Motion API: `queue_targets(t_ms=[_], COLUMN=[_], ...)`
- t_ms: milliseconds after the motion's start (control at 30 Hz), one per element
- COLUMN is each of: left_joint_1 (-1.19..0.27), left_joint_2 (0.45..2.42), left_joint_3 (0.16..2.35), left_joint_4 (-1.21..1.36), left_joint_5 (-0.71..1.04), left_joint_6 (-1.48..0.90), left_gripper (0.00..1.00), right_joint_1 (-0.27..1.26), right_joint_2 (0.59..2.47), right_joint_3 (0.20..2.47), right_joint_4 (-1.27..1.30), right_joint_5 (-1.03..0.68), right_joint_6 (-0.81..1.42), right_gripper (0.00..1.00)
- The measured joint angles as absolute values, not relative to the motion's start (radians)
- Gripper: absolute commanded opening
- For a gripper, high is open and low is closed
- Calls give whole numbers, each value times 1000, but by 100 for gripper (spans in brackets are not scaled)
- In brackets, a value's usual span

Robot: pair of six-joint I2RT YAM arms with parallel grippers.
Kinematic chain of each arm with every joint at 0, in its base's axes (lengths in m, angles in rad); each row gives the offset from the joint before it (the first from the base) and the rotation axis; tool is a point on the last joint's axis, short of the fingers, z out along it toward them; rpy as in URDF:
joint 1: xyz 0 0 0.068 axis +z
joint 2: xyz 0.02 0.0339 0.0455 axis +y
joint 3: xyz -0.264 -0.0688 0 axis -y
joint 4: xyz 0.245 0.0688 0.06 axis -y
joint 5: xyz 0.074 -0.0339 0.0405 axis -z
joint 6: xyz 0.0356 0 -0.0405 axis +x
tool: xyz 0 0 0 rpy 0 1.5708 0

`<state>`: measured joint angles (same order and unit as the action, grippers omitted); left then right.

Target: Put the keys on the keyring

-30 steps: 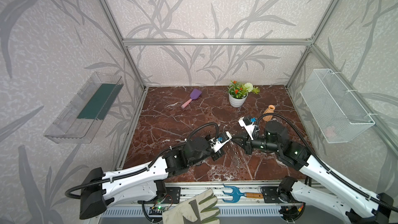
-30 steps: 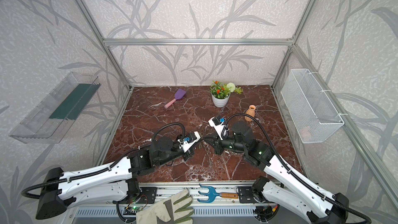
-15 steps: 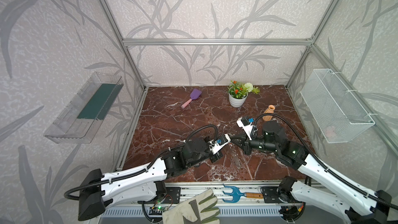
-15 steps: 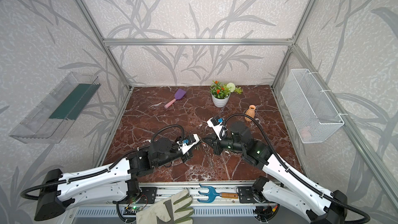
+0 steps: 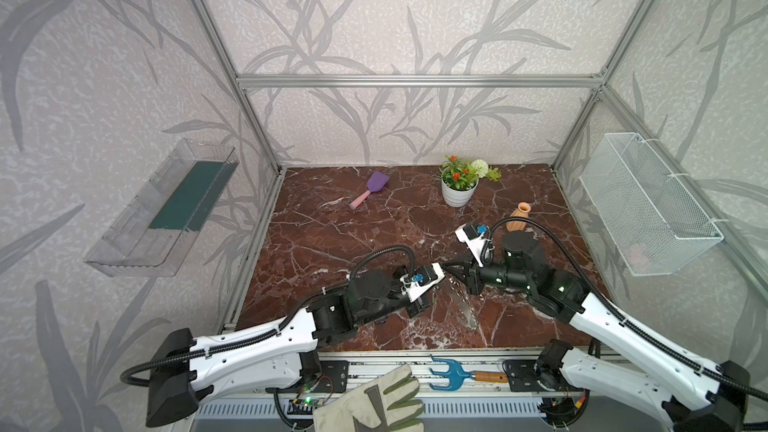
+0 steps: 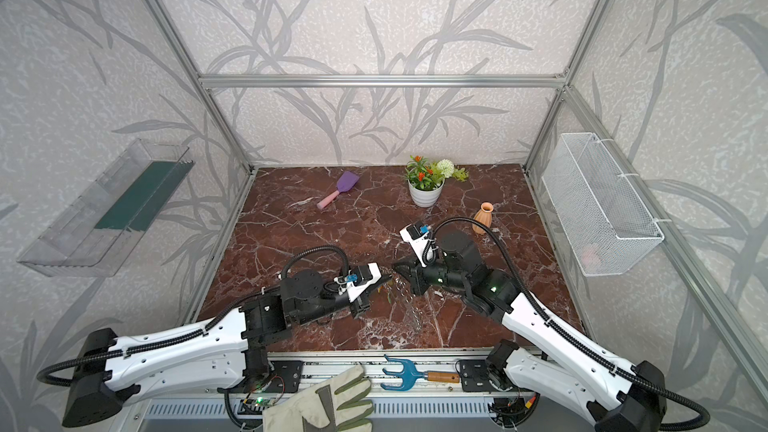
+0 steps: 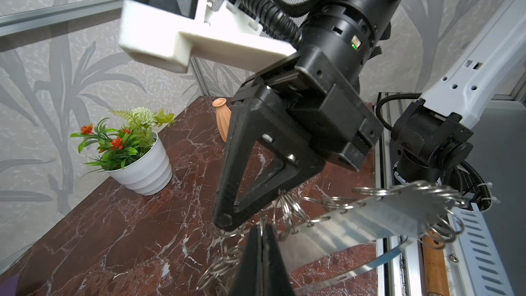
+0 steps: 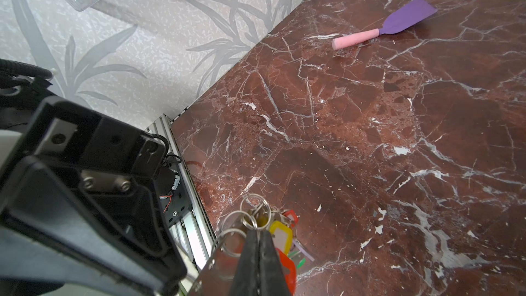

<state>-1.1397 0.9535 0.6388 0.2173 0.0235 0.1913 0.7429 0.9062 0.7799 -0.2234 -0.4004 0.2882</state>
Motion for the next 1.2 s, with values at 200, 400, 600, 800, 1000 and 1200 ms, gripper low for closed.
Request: queue_targets(t_ms=[200,400,600,800,1000,1200], left_joint_1=[-1140,-1139,-1137,-1133,-1131,-1129], left_joint_2=[957,957,957,957,956,949], left_joint_3=[639,639,639,639,639,632], left_joint_4=[216,212,209,210,211,210], left_joint_5=[16,-2,-22,-28,-27,-28], left_joint_6=[187,167,132,112,110,110], left_gripper=[0,0,0,0,0,0], right_joint_1=[743,743,743,743,743,743], right_joint_2=[855,821,802,810,831,855], right_joint_3=[780,774,768,765,765,768], right_joint_4=[-223,-223,-222,-222,-223,-252], right_joint_5=[-426,-453,-483,-508,-505,-462], right_joint_6=[287,283,275,270,261,255], right_gripper=[0,0,0,0,0,0])
